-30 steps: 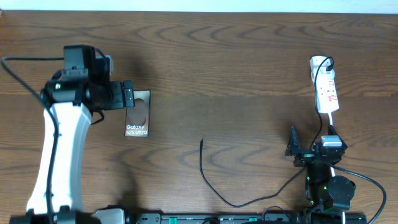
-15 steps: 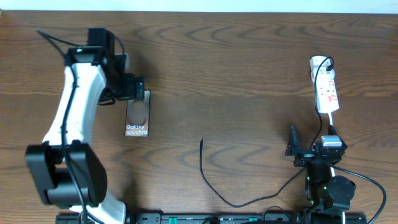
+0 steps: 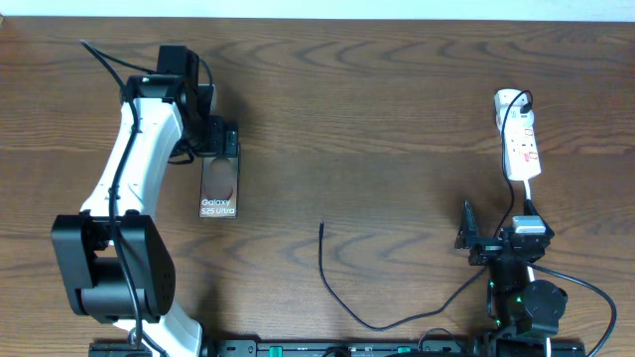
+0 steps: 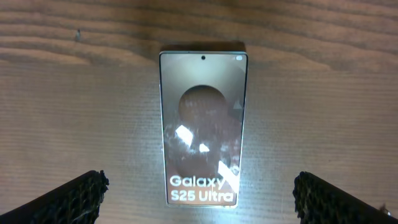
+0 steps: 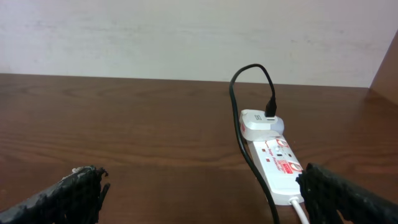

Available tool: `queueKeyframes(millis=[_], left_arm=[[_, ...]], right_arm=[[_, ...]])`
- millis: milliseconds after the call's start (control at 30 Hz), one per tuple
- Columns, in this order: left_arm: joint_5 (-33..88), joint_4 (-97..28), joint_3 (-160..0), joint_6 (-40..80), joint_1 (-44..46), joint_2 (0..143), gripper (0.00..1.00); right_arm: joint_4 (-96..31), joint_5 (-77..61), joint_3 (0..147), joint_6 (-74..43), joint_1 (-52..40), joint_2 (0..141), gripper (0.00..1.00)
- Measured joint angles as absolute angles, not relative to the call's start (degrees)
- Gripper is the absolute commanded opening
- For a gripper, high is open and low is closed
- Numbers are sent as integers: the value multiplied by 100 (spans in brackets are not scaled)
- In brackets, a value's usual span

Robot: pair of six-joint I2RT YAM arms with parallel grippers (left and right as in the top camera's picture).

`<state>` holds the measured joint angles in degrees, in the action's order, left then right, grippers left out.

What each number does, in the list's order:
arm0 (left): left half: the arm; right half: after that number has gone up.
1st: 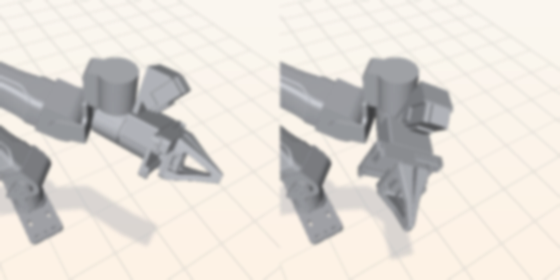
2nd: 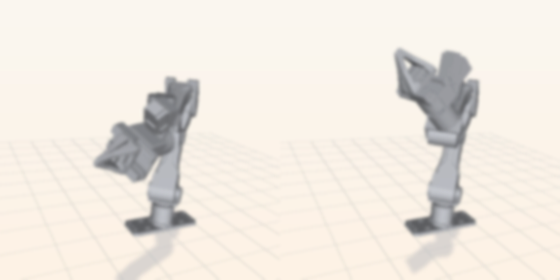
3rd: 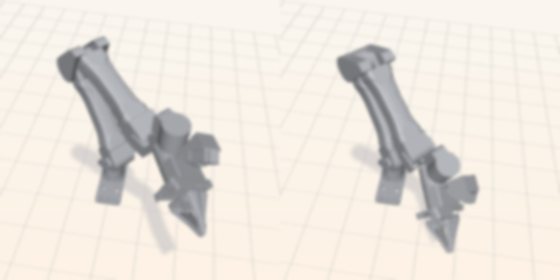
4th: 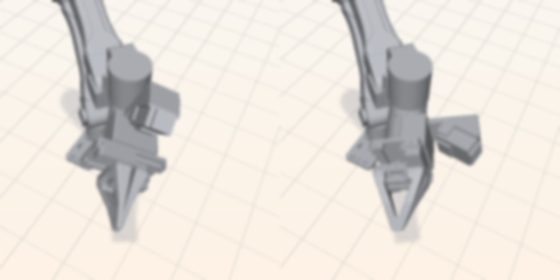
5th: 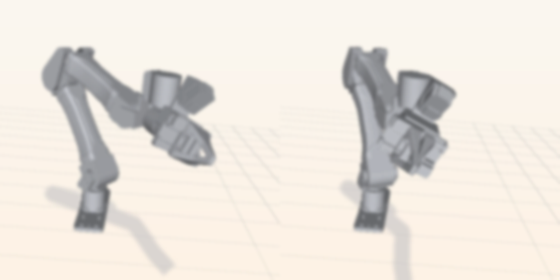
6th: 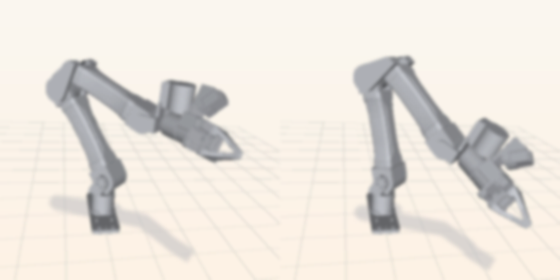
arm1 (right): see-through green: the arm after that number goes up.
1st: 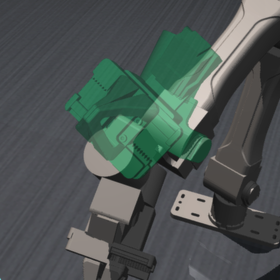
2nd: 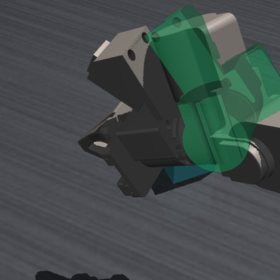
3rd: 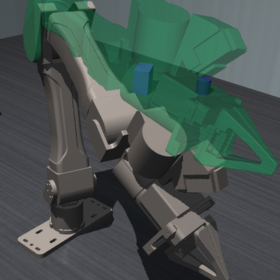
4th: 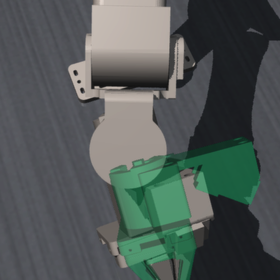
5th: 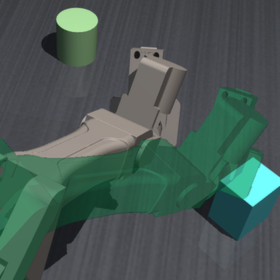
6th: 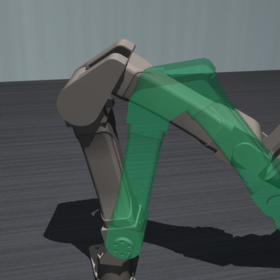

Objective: Plug charger to phone and switch on socket
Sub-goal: 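Move the left gripper forward over the silver phone, then lower the left gripper onto the phone's top edge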

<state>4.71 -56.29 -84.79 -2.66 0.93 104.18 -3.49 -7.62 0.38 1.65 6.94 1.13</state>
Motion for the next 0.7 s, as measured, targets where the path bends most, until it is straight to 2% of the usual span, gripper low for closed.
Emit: queueKeyframes(millis=[700], left_arm=[[762, -4810, -7518, -172, 97, 10418, 98]], right_arm=[[-346, -762, 38, 165, 694, 113, 99]])
